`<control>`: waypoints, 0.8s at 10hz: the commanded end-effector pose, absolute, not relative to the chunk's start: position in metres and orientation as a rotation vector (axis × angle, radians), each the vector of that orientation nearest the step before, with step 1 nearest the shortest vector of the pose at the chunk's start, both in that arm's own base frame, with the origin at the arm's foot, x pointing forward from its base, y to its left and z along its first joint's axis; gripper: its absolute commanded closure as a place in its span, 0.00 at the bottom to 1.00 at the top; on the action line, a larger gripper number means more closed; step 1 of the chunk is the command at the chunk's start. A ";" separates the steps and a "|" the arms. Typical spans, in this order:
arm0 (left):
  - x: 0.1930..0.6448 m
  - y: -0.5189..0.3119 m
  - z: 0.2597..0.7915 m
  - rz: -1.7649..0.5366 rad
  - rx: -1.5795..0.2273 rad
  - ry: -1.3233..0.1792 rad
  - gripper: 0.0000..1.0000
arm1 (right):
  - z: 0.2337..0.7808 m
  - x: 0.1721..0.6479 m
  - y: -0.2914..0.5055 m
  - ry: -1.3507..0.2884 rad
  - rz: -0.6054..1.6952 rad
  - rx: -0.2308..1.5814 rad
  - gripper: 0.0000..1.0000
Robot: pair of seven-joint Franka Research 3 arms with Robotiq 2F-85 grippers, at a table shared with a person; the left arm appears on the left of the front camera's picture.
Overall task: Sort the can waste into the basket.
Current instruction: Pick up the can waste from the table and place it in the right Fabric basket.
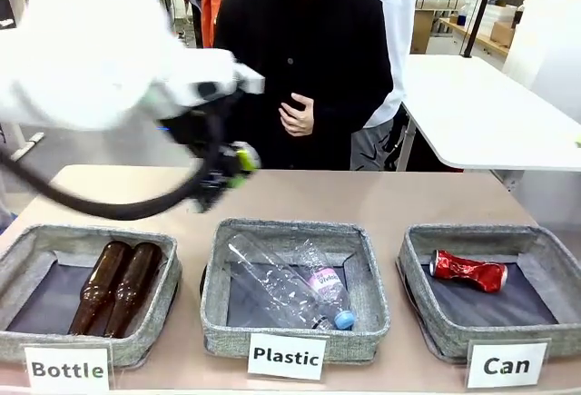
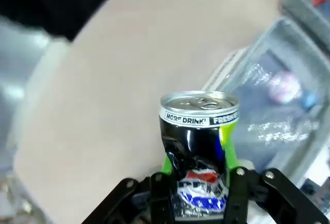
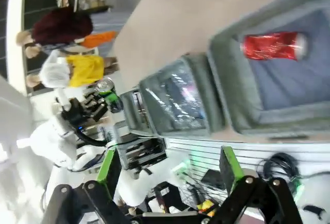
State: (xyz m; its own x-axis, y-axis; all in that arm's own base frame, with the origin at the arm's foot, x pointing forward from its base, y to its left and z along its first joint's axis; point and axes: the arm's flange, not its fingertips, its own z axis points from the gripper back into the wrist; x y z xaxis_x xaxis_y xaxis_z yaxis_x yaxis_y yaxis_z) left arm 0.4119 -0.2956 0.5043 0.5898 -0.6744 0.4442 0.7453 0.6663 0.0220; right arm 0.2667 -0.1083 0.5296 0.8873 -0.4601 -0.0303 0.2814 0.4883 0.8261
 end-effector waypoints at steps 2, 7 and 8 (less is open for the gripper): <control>0.470 -0.413 0.495 -1.102 -0.274 -0.439 0.59 | 0.541 0.217 -0.165 -0.283 -0.445 0.941 0.00; 0.442 -0.617 0.473 -1.142 -0.666 -0.200 0.59 | 0.541 0.195 -0.189 -0.324 -0.489 0.959 0.00; 0.431 -0.639 0.469 -1.168 -0.730 -0.169 0.59 | 0.541 0.195 -0.189 -0.324 -0.489 0.959 0.00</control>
